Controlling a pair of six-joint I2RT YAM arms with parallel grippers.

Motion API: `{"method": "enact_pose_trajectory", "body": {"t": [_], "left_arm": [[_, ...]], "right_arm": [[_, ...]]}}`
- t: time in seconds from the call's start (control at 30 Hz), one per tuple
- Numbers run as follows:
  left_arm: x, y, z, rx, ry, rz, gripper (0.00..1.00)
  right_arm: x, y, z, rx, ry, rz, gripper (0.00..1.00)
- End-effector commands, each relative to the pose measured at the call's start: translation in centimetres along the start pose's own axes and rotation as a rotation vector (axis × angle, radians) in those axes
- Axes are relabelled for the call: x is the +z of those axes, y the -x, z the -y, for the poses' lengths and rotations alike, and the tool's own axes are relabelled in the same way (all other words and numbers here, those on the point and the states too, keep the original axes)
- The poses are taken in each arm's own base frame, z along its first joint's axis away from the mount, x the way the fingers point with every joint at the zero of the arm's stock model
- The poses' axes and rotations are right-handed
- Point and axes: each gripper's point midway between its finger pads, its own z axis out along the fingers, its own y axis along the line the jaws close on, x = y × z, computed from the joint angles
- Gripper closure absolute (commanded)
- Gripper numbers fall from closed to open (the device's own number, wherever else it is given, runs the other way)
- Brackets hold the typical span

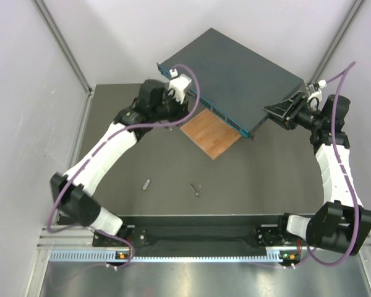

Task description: Insert the plug into the switch port

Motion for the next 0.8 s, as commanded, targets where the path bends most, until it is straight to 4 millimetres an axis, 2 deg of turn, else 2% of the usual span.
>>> {"method": "enact_pose_trajectory", "body": {"t": [0.0,0.03,0.07,0.1,0.13,0.17,0.2,0.23,0.27,0.3,0.33,0.37,0.43,0.47,0.53,0.57,0.63,0.67,0.7,0.77], "left_arm": [[-6.5,1.9,2.3,0.096,-0.064,0.106,0.64],[-7.1,0.9,2.6,0.11,-0.078,0.083,0.58],[-7.6,0.0,2.8,0.155,-0.092,0.061,0.53],[-8.0,-2.0,3.9,0.178,-0.162,0.017,0.45],[-9.1,-3.9,4.8,0.199,-0.212,-0.039,0.41],[-9.5,-5.8,5.5,0.283,-0.278,-0.081,0.38],[-10.2,-6.8,7.3,0.302,-0.385,-0.085,0.36],[-10.7,-7.6,7.9,0.323,-0.425,-0.093,0.34],[-10.8,-9.8,8.9,0.36,-0.486,-0.139,0.33],[-10.7,-10.8,9.5,0.387,-0.513,-0.161,0.33],[-10.5,-11.8,10.0,0.418,-0.535,-0.189,0.32],[-10.4,-13.5,11.5,0.494,-0.594,-0.225,0.32],[-9.5,-15.6,12.4,0.57,-0.629,-0.286,0.32],[-9.1,-16.8,13.7,0.635,-0.678,-0.3,0.33],[-7.5,-18.6,14.1,0.716,-0.683,-0.362,0.33],[-7.2,-19.5,15.6,0.781,-0.72,-0.379,0.36],[-5.4,-21.8,15.8,0.884,-0.727,-0.463,0.38],[-5.0,-22.4,16.9,0.939,-0.746,-0.478,0.39],[-3.9,-24.1,17.0,0.962,-0.76,-0.537,0.39],[-2.9,-25.1,17.3,1.032,-0.766,-0.583,0.41]], "right_arm": [[1.4,0.9,-1.5,-0.298,0.051,0.02,0.55],[1.4,0.9,-1.6,-0.3,0.051,0.02,0.49],[1.4,1.0,-1.6,-0.302,0.051,0.022,0.36],[1.3,0.9,-1.6,-0.302,0.048,0.019,0.3],[1.2,0.9,-1.7,-0.305,0.046,0.019,0.21],[1.1,0.9,-1.7,-0.308,0.043,0.016,0.17],[0.9,0.7,-1.7,-0.314,0.038,0.011,0.14],[0.8,0.5,-1.7,-0.318,0.037,0.004,0.07],[0.7,0.4,-1.7,-0.335,0.038,-0.001,0.03],[0.5,0.3,-1.8,-0.341,0.039,-0.005,0.0],[0.4,0.1,-1.8,-0.339,0.036,-0.011,0.0],[0.3,0.0,-1.8,-0.352,0.036,-0.013,0.0],[-0.1,-0.3,-1.8,-0.353,0.029,-0.018,0.0],[-0.3,-0.5,-1.9,-0.369,0.028,-0.018,0.0],[-0.7,-0.6,-1.6,-0.369,0.009,-0.018,0.0],[-1.1,-0.7,-1.9,-0.391,0.007,-0.008,0.0],[-1.7,-0.5,-1.6,-0.401,-0.01,0.006,0.0],[-2.0,-0.6,-1.8,-0.418,-0.011,0.014,0.0],[-2.4,-0.4,-1.7,-0.422,-0.017,0.022,0.0],[-2.9,-0.6,-2.0,-0.433,-0.013,0.024,0.0]]}}
